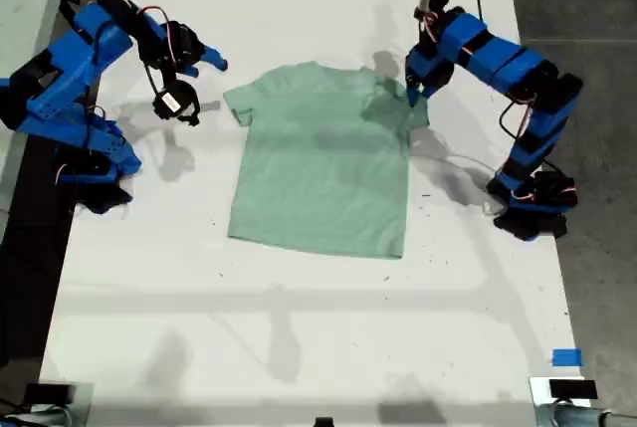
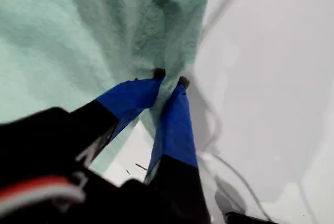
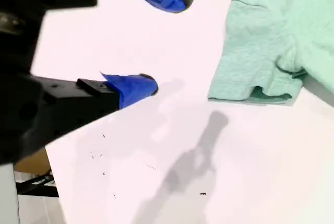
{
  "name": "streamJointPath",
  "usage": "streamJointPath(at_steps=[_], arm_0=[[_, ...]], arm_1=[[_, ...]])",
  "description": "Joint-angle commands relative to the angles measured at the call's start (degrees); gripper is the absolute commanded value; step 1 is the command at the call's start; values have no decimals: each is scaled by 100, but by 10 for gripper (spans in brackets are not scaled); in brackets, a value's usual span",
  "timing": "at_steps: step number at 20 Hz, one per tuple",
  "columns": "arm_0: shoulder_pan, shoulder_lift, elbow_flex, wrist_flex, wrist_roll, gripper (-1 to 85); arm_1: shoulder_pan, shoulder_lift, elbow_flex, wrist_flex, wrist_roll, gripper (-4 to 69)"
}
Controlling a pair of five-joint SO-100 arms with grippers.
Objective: Fold t-shirt
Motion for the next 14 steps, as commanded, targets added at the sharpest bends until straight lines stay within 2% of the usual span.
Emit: streamJointPath(at_steps=[1, 5, 8, 13, 14], arm_0=[[-9, 185, -26, -9, 44, 266], [44, 202, -26, -18, 18, 266], [88, 220, -26, -9, 9, 266], [88, 325, -9, 26, 0, 266], [88, 325, -9, 26, 0, 266]], arm_1=[[-378, 316, -1327, 413, 167, -10], [-923, -343, -2654, 352, 835, -10], [-1362, -1134, -3375, -114, 1274, -10], [-1670, -2496, -3665, -694, 1749, -12], [-1696, -2733, -3753, -703, 1811, 6]])
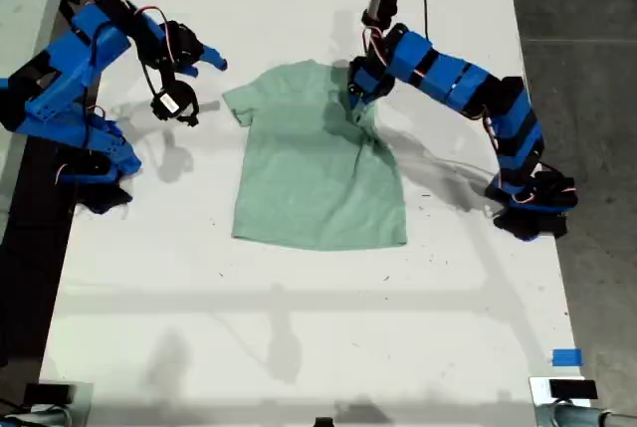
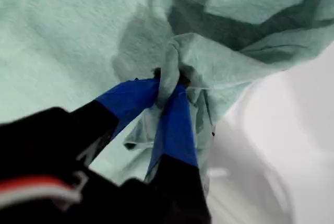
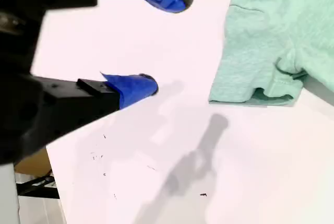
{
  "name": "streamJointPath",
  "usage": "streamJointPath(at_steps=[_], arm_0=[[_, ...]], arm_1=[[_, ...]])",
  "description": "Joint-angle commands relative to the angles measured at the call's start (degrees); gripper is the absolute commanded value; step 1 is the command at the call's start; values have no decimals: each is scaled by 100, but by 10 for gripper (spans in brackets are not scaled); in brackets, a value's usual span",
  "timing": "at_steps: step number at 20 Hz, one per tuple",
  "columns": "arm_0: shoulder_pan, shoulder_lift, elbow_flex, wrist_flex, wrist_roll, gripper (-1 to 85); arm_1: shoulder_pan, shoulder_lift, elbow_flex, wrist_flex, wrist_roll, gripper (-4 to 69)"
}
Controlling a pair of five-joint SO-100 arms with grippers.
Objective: Fold t-shirt
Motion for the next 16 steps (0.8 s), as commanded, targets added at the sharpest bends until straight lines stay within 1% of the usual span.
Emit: streamJointPath(at_steps=[1, 2, 3, 4, 7, 9, 11, 12, 16], arm_0=[[70, 211, -26, 18, 0, 266], [70, 211, 9, -9, 9, 266], [79, 211, 26, -18, 9, 267], [88, 211, 35, -35, 9, 268], [123, 193, 44, -62, 0, 272], [141, 193, 53, -70, 0, 272], [149, 149, 53, -97, 0, 272], [176, 105, 53, -132, -9, 272], [299, -396, 44, -483, -62, 278]], arm_1=[[-167, -255, -624, -220, 123, 18], [-211, -299, -703, -229, 44, 155], [-246, -264, -791, -211, -141, 329], [-272, -141, -914, -141, -325, 377], [-79, 677, -896, 483, -281, 314], [70, 1362, -870, 879, -343, 292], [202, 1978, -817, 1397, -396, 285], [237, 2338, -598, 1521, -457, 280], [176, 3665, 782, 1529, -439, 265]])
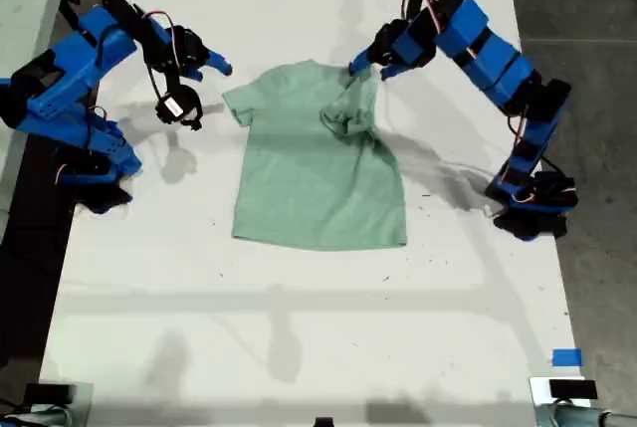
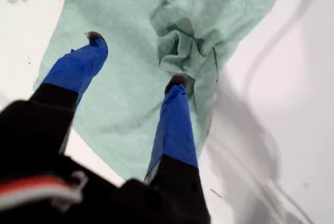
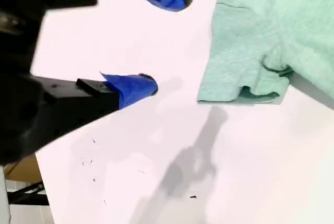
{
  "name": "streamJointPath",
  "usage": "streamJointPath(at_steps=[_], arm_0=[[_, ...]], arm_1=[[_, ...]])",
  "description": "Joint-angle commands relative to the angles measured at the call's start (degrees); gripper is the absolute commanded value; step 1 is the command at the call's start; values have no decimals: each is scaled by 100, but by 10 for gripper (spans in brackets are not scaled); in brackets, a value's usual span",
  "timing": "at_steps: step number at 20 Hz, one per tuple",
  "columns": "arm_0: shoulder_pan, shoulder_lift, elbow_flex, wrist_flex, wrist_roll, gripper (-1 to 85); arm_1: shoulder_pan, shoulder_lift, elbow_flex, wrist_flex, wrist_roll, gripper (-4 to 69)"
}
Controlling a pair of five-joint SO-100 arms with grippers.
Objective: Fold t-shirt
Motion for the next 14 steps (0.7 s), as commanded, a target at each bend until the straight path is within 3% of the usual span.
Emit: streamJointPath(at_steps=[1, 8, 14], arm_0=[[88, -246, -62, -299, -70, 278], [-193, -1995, -220, -1081, -26, 286], [-272, -3621, -1125, -1169, -79, 288]], arm_1=[[-114, 1037, 554, 26, -35, 260], [-431, 2215, 2145, -88, 308, 228], [-501, 3278, 3085, -149, 519, 209]])
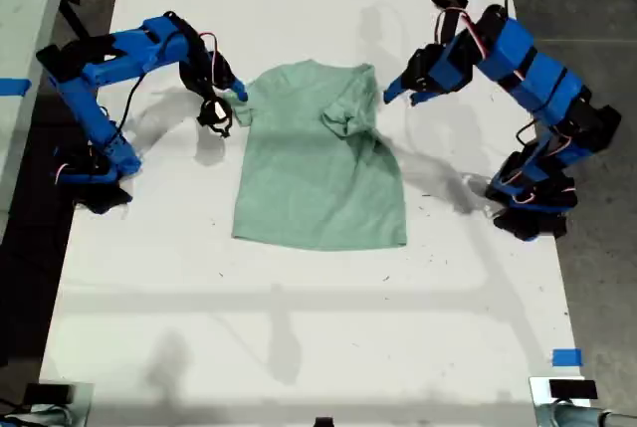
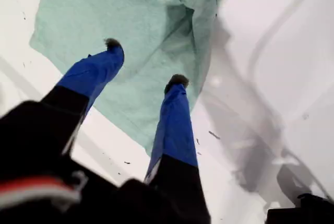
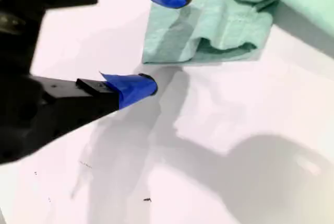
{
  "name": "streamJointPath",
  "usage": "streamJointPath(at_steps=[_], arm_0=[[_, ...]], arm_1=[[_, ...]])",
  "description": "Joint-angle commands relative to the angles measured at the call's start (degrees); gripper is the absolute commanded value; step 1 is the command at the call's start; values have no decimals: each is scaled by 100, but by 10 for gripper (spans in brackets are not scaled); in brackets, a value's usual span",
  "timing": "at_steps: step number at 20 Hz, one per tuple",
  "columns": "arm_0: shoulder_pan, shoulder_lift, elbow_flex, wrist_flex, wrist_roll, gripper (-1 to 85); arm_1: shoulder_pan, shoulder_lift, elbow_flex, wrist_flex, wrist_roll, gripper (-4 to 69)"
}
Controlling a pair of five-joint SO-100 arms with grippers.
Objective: Fold t-shirt
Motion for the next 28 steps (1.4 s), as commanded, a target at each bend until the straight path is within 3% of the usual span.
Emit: streamJointPath(at_steps=[1, 4, 8, 20, 28], arm_0=[[-97, -475, -650, 0, -62, 288], [-185, -1020, -1222, 308, -105, 261], [-308, -1468, -1731, 791, -343, 0], [272, 923, -1819, 1151, -606, 0], [1459, -976, -3964, 246, -747, 0]], arm_1=[[-70, 712, 246, -167, 114, 206], [-97, 1099, 703, -229, 220, 199], [-105, 1591, 1213, -334, 334, 190], [-105, 2338, 2083, -527, 475, 168], [-299, 2874, 2566, -501, 756, 160]])
